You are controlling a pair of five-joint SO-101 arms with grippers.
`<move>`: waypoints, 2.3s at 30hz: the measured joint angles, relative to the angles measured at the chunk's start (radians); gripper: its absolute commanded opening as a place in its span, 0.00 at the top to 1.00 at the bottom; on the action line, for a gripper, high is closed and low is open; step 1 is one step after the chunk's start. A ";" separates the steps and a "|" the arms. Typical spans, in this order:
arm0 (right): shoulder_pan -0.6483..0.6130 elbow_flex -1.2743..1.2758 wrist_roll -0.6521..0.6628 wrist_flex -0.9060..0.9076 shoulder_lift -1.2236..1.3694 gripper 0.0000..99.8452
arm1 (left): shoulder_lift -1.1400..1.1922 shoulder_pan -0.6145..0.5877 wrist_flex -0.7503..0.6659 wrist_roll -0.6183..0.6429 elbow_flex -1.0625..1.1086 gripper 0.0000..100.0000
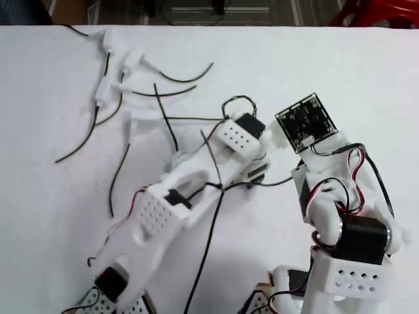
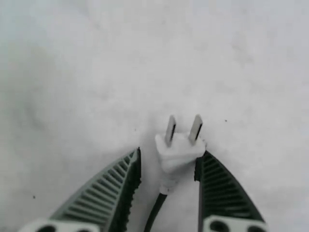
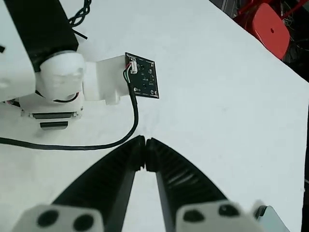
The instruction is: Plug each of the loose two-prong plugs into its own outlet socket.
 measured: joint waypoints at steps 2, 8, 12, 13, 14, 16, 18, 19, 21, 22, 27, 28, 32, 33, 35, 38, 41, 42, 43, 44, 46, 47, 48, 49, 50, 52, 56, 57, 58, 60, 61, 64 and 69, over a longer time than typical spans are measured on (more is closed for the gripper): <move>0.000 0.000 0.000 0.000 0.000 0.98 | 0.035 0.000 0.035 0.000 -0.060 0.81; 0.000 0.000 0.000 0.000 0.000 0.98 | 0.120 0.020 0.137 -0.068 -0.222 0.89; 0.000 0.000 0.000 0.000 0.000 0.98 | 0.166 0.037 0.192 -0.080 -0.305 0.95; 0.000 0.000 0.000 0.000 0.000 0.98 | 0.176 0.041 0.201 -0.081 -0.322 0.95; 0.000 0.000 0.000 0.000 0.000 0.98 | 0.186 0.044 0.210 -0.081 -0.339 0.95; 0.000 0.000 0.000 0.000 0.000 0.98 | 0.203 0.048 0.227 -0.081 -0.368 0.97; 0.000 0.000 0.002 0.000 0.000 0.98 | 0.213 0.048 0.238 -0.081 -0.391 0.98; 0.000 0.000 0.003 0.000 0.000 0.98 | 0.215 0.048 0.241 -0.081 -0.396 0.98; 0.000 0.000 0.003 0.000 0.000 0.98 | 0.215 0.049 0.241 -0.081 -0.397 0.98; 0.003 0.000 0.003 0.000 0.000 0.98 | 0.215 0.049 0.241 -0.081 -0.397 0.98; 0.078 -0.002 0.005 -0.026 0.000 0.98 | 0.215 0.058 0.241 -0.054 -0.402 0.98; 0.098 -0.002 0.005 -0.032 0.000 0.98 | 0.216 0.064 0.242 -0.032 -0.416 0.98; 0.152 -0.051 0.003 -0.040 0.000 0.98 | 0.226 0.087 0.265 0.040 -0.508 0.98; 0.163 -0.061 0.005 -0.040 0.000 0.98 | 0.226 0.094 0.270 0.054 -0.529 0.98; 0.183 -0.089 0.005 -0.040 0.000 0.98 | 0.226 0.095 0.276 0.083 -0.569 0.98; 0.193 -0.137 0.005 -0.040 0.000 0.98 | 0.226 0.086 0.276 0.123 -0.605 0.98; 0.198 -0.169 0.005 -0.040 -0.006 0.98 | 0.226 0.078 0.276 0.150 -0.612 0.98; 0.198 -0.175 0.005 -0.040 -0.008 0.98 | 0.226 0.078 0.276 0.160 -0.612 0.98; 0.196 -0.178 0.005 -0.040 -0.009 0.98 | 0.226 0.078 0.276 0.166 -0.614 0.98; 0.196 -0.180 0.005 -0.040 -0.009 0.98 | 0.224 0.078 0.276 0.176 -0.614 0.98; 0.196 -0.180 0.005 -0.040 -0.006 0.98 | 0.216 0.078 0.276 0.196 -0.614 0.98; 0.198 -0.180 0.005 -0.040 -0.006 0.98 | 0.212 0.078 0.276 0.201 -0.614 0.98; 0.198 -0.180 0.005 -0.040 -0.006 0.98 | 0.201 0.075 0.276 0.206 -0.608 0.98; 0.198 -0.180 0.005 -0.040 -0.006 0.98 | 0.183 0.075 0.276 0.209 -0.591 0.98; 0.196 -0.180 0.005 -0.040 -0.006 0.98 | 0.163 0.075 0.276 0.209 -0.566 0.98; 0.196 -0.180 0.005 -0.040 -0.006 0.98 | 0.107 0.075 0.276 0.222 -0.506 0.98; 0.198 -0.180 -0.002 -0.040 -0.006 0.98 | -0.052 0.075 0.278 0.244 -0.348 0.98; 0.196 -0.180 -0.017 -0.049 -0.006 0.98 | -0.098 0.075 0.278 0.245 -0.304 0.98; 0.196 -0.180 -0.037 -0.058 -0.006 0.98 | -0.144 0.075 0.278 0.247 -0.264 0.98; 0.212 -0.180 -0.071 -0.081 -0.006 0.98 | -0.235 0.075 0.276 0.247 -0.186 0.98; 0.227 -0.180 -0.087 -0.097 -0.006 0.98 | -0.276 0.075 0.276 0.250 -0.150 0.98; 0.270 -0.180 -0.124 -0.141 -0.006 0.98 | -0.394 0.071 0.259 0.278 -0.041 0.98; 0.342 -0.180 -0.204 -0.201 -0.006 0.98 | -0.594 0.051 0.130 0.325 0.206 0.98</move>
